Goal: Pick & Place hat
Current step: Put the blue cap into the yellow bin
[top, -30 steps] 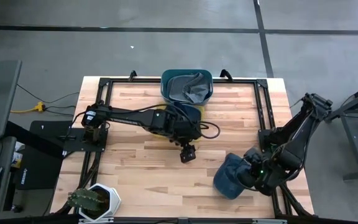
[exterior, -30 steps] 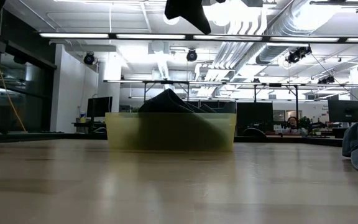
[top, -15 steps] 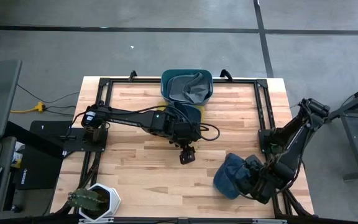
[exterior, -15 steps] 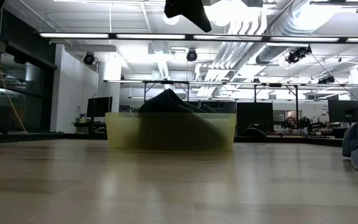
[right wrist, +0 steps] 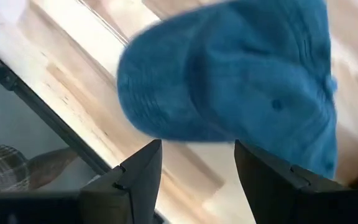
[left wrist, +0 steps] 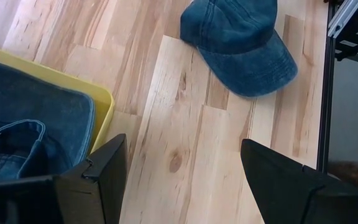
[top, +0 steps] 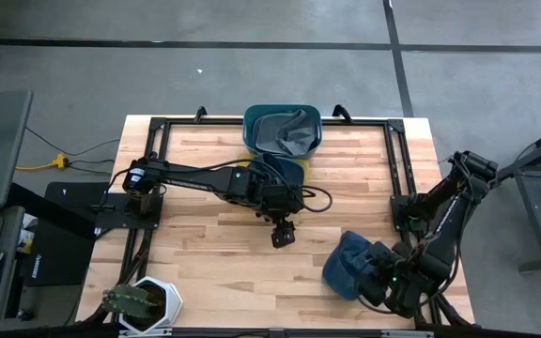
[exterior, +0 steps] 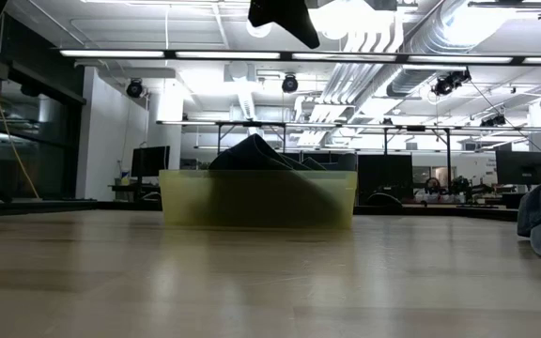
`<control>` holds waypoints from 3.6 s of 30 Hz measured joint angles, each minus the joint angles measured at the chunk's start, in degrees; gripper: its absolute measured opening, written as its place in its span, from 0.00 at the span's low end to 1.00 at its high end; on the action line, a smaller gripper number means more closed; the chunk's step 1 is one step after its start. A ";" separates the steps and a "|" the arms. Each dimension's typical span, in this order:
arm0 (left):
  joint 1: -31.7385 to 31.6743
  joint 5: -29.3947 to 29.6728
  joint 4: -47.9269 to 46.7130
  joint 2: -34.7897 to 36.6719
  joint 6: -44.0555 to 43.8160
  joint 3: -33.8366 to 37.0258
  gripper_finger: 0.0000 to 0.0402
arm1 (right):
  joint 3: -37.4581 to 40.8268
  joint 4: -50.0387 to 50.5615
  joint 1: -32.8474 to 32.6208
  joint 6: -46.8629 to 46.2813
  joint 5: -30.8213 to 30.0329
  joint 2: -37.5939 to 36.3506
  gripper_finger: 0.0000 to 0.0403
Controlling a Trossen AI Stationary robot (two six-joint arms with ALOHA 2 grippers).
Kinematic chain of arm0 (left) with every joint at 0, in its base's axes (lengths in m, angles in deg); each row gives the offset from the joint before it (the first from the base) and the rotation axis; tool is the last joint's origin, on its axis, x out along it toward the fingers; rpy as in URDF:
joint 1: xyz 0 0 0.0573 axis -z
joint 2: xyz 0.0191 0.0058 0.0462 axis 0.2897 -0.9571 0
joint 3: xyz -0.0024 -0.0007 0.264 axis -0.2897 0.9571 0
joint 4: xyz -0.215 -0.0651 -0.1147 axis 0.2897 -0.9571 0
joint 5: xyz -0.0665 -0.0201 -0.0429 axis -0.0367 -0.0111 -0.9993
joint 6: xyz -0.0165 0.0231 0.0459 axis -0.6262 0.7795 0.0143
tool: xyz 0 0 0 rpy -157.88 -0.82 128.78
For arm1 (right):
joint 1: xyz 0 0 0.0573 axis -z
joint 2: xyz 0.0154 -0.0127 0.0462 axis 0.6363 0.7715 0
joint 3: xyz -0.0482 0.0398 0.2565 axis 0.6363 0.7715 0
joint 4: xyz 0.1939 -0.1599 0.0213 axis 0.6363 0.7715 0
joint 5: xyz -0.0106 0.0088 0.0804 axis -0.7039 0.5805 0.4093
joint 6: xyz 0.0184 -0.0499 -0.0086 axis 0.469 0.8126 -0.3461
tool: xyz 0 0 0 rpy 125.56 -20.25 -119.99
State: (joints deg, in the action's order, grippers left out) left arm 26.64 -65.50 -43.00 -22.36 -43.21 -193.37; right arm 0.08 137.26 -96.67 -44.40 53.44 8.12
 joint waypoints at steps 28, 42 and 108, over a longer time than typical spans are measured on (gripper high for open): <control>-0.02 1.01 -0.01 -0.98 -1.70 -0.04 0.64 | 9.31 0.80 -1.02 -10.50 10.02 -2.00 0.49; -0.02 0.98 -0.01 -0.98 -2.88 -0.01 0.64 | 9.31 3.24 -0.01 -13.75 10.68 -2.49 0.49; -0.04 0.55 -0.25 -1.03 -5.68 -0.01 0.64 | 18.69 -12.27 3.92 -1.40 2.74 -2.71 0.03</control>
State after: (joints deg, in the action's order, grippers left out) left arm 26.60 -64.95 -43.26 -23.39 -48.90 -193.38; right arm 18.77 124.99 -92.75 -45.80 56.18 5.41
